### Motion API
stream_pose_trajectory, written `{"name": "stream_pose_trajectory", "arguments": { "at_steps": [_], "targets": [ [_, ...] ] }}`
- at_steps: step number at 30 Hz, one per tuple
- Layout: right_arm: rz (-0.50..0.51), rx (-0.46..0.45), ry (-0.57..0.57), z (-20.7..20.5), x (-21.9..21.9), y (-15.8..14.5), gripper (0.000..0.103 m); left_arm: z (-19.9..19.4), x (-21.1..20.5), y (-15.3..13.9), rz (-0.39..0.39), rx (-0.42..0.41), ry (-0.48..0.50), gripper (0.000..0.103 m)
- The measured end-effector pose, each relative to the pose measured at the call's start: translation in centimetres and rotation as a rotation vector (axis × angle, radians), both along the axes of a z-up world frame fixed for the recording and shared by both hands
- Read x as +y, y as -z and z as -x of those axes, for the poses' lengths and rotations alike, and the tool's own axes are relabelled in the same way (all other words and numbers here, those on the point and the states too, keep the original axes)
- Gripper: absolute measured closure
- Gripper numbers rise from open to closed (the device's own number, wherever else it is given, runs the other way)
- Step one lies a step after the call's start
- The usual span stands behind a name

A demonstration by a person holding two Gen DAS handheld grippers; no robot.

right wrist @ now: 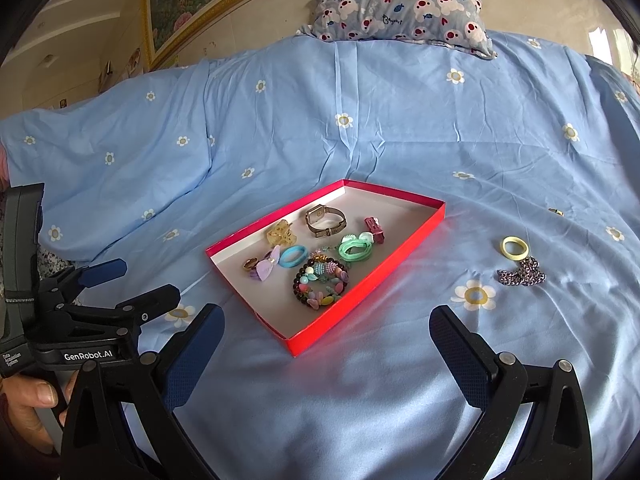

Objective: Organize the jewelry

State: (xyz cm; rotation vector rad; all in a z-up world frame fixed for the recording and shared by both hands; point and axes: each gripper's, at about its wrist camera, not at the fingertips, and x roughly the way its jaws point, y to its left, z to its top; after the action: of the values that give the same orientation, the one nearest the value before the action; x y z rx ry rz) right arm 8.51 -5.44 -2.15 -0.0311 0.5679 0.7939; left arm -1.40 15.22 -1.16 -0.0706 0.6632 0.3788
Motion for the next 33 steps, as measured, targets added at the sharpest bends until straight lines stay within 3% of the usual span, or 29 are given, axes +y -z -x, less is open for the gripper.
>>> {"name": "stream_pose_trajectory", "arguments": {
  "at_steps": [33],
  "targets": [
    [0.011, 0.011, -0.012, 0.11, 0.52, 0.38, 0.0, -0.26, 0.09, 0.11, 0.004, 0.014, 0.014, 0.0]
  ]
}}
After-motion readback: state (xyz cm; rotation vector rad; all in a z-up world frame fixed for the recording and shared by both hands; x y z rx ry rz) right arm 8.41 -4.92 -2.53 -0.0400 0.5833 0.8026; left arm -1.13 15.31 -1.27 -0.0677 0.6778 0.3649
